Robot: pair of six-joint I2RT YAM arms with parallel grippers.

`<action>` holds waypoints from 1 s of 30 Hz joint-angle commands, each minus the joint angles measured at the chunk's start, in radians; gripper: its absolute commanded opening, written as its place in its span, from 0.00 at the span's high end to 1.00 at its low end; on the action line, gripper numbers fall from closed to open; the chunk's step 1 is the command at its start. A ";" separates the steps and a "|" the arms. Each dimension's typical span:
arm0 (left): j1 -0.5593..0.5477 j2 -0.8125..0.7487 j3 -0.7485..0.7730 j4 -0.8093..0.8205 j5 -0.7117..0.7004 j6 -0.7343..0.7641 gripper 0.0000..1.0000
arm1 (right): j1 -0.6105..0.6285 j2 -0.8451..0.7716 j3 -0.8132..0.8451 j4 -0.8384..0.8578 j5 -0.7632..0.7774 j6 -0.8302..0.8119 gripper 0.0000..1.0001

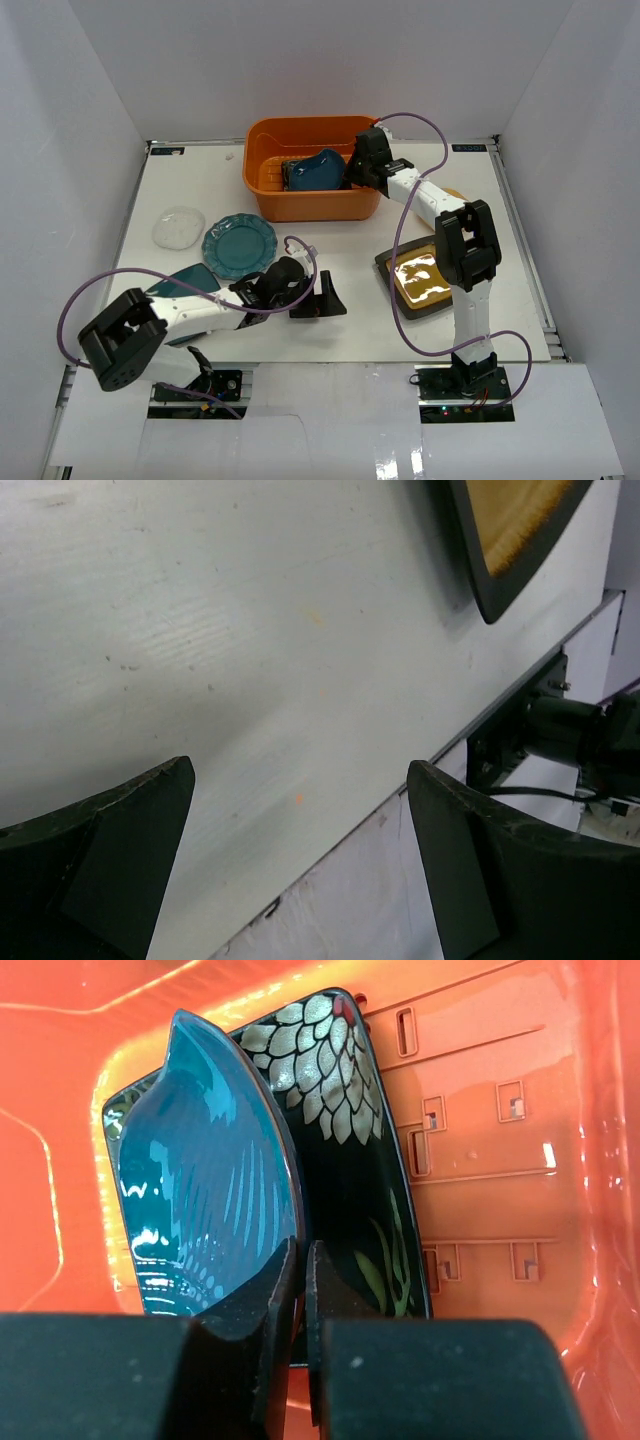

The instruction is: Place the plates into the plastic bin on the countertop

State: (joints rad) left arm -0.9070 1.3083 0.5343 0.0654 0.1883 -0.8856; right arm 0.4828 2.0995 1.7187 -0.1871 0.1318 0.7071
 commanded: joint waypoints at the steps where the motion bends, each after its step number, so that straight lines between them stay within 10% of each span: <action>1: -0.024 0.078 0.053 0.111 -0.079 -0.019 0.02 | 0.017 -0.012 0.076 0.060 0.000 -0.009 0.89; 8: -0.067 0.256 0.157 0.174 -0.110 -0.033 0.04 | 0.023 -0.038 0.056 0.021 0.040 -0.047 0.31; 14: -0.089 0.330 0.240 0.194 -0.145 -0.045 0.07 | 0.030 -0.130 0.050 0.002 0.069 -0.113 0.04; 30: -0.101 0.696 0.408 0.373 -0.230 -0.303 0.32 | 0.080 -0.774 -0.601 0.244 -0.113 -0.173 0.06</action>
State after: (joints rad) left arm -0.9981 1.9423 0.9295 0.4561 0.0063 -1.1221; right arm 0.5522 1.3972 1.2449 -0.0330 0.0563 0.5354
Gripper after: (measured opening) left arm 0.695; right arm 0.948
